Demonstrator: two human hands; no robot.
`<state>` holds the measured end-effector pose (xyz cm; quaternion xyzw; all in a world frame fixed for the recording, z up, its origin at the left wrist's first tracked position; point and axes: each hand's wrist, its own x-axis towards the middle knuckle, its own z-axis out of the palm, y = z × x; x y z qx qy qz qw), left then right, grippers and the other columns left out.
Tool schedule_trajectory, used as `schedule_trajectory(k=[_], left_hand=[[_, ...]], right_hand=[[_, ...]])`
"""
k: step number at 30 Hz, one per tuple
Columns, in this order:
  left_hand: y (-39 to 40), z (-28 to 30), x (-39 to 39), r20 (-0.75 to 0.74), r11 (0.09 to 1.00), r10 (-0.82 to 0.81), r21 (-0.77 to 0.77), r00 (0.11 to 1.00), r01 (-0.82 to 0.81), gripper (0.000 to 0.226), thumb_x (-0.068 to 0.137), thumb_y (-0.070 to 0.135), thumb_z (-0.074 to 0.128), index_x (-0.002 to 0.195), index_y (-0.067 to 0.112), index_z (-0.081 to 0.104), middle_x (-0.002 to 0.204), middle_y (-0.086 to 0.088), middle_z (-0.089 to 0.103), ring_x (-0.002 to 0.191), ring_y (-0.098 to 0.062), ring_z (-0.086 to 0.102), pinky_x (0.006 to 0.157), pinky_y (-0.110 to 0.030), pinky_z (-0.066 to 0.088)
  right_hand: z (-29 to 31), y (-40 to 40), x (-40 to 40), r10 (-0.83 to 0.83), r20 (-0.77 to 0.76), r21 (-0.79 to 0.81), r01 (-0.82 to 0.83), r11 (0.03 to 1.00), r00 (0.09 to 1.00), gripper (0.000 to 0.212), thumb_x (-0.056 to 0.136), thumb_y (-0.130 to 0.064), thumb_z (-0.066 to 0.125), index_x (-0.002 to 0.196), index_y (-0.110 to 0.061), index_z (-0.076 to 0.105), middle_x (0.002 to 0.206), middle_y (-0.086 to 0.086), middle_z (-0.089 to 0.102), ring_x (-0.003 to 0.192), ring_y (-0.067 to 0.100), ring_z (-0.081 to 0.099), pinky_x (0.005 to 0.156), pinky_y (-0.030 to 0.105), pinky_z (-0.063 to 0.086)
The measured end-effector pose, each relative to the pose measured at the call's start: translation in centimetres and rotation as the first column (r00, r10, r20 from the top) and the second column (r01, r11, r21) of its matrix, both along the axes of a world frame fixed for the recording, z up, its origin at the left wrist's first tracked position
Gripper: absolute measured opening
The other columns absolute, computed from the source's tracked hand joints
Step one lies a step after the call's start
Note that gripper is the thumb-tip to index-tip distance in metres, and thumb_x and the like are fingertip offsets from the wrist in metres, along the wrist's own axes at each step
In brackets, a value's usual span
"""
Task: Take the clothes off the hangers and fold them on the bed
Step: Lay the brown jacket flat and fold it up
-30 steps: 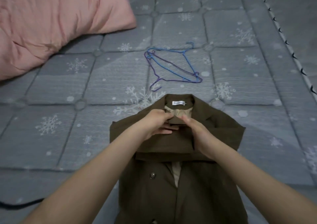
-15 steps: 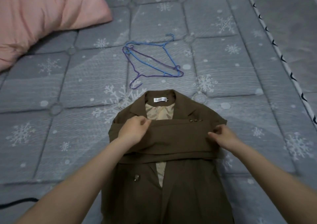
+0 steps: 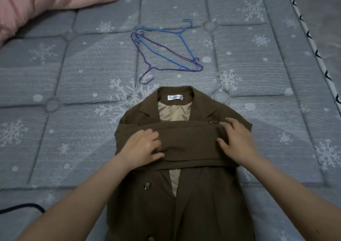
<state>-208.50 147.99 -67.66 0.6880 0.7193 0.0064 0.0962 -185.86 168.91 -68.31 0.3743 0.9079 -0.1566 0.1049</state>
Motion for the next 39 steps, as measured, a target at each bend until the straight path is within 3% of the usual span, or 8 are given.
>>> schedule_trajectory(k=[4,11,19,23,25,29,34,39], left_hand=[[-1.9,-0.9,0.3,0.024,0.92,-0.318,-0.234,0.948,0.314,0.027,0.071,0.057,0.069,0.074,0.03,0.066,0.078,0.011,0.058,0.074,-0.009,0.054,0.062,-0.023,0.04],[-4.9,-2.4,-0.7,-0.114,0.856,-0.125,-0.515,0.986,0.049,0.04,0.094,0.029,0.05,0.131,0.015,0.047,0.128,-0.004,0.046,0.114,-0.023,0.043,0.091,-0.034,0.037],[-7.0,-4.6,-0.7,-0.202,0.931,-0.021,-0.361,0.979,-0.055,0.034,0.035,0.02,0.093,0.058,0.021,0.068,0.068,0.001,0.058,0.052,-0.013,0.054,0.041,-0.021,0.041],[-7.7,-3.6,-0.9,-0.22,0.944,-0.035,-0.328,0.975,-0.04,0.031,0.038,0.017,0.093,0.052,0.015,0.065,0.075,-0.003,0.061,0.055,-0.017,0.055,0.04,-0.023,0.042],[-8.2,-3.4,-1.2,-0.24,0.94,0.0,-0.332,0.971,-0.082,0.034,0.035,0.013,0.093,0.047,0.012,0.061,0.071,-0.005,0.059,0.052,-0.019,0.054,0.038,-0.023,0.041],[-8.6,-4.5,-1.0,-0.258,0.914,0.158,-0.326,0.953,-0.24,0.04,0.024,0.005,0.092,0.038,0.009,0.055,0.061,-0.008,0.054,0.045,-0.021,0.049,0.035,-0.025,0.037],[-8.3,-4.3,0.0,-0.248,0.84,0.141,-0.482,0.958,-0.249,0.02,0.092,0.015,0.049,0.106,0.011,0.063,0.114,-0.007,0.049,0.099,-0.025,0.052,0.072,-0.031,0.035],[-9.1,-4.0,-0.6,-0.172,0.949,0.126,-0.265,0.977,-0.17,0.02,0.063,0.031,0.08,0.061,0.017,0.066,0.07,-0.001,0.055,0.06,-0.019,0.053,0.051,-0.027,0.041]], right_hand=[[-0.2,-1.2,-1.5,0.106,-0.007,-0.028,-0.106,0.994,0.994,0.05,0.088,-0.037,0.057,0.134,-0.021,0.045,0.144,0.001,0.036,0.13,0.02,0.038,0.108,0.034,0.032],[-0.4,-2.4,-2.8,0.39,0.028,-0.145,-0.382,0.912,0.92,0.06,0.087,-0.049,0.055,0.141,-0.03,0.038,0.152,-0.006,0.027,0.138,0.016,0.027,0.113,0.033,0.023],[-2.7,-3.8,-3.2,0.515,0.221,-0.128,-0.499,0.857,0.828,0.042,0.093,-0.035,0.053,0.134,-0.028,0.05,0.148,-0.007,0.037,0.132,0.016,0.04,0.108,0.028,0.028],[-3.4,-3.9,-3.1,0.54,0.093,0.051,-0.546,0.836,0.836,0.022,0.052,-0.02,0.09,0.066,-0.022,0.074,0.081,-0.003,0.072,0.063,0.02,0.067,0.056,0.026,0.054],[-3.3,-3.7,-2.7,0.542,0.045,0.108,-0.544,0.832,0.839,0.022,0.047,-0.015,0.09,0.059,-0.018,0.073,0.07,-0.002,0.071,0.056,0.022,0.066,0.049,0.028,0.054],[-2.5,-2.9,-1.8,0.521,0.047,0.113,-0.522,0.845,0.853,0.013,0.055,-0.015,0.083,0.064,-0.017,0.074,0.072,-0.001,0.071,0.06,0.024,0.065,0.05,0.03,0.054],[-2.1,-2.6,-0.9,0.509,0.303,-0.074,-0.513,0.855,0.805,0.033,0.09,-0.038,0.046,0.115,-0.029,0.064,0.127,-0.009,0.059,0.112,0.016,0.055,0.091,0.029,0.045],[-1.7,-3.3,-0.6,0.521,0.399,-0.249,-0.457,0.854,0.755,0.057,0.095,-0.053,0.032,0.146,-0.027,0.032,0.156,-0.006,0.021,0.142,0.017,0.022,0.115,0.034,0.018]])
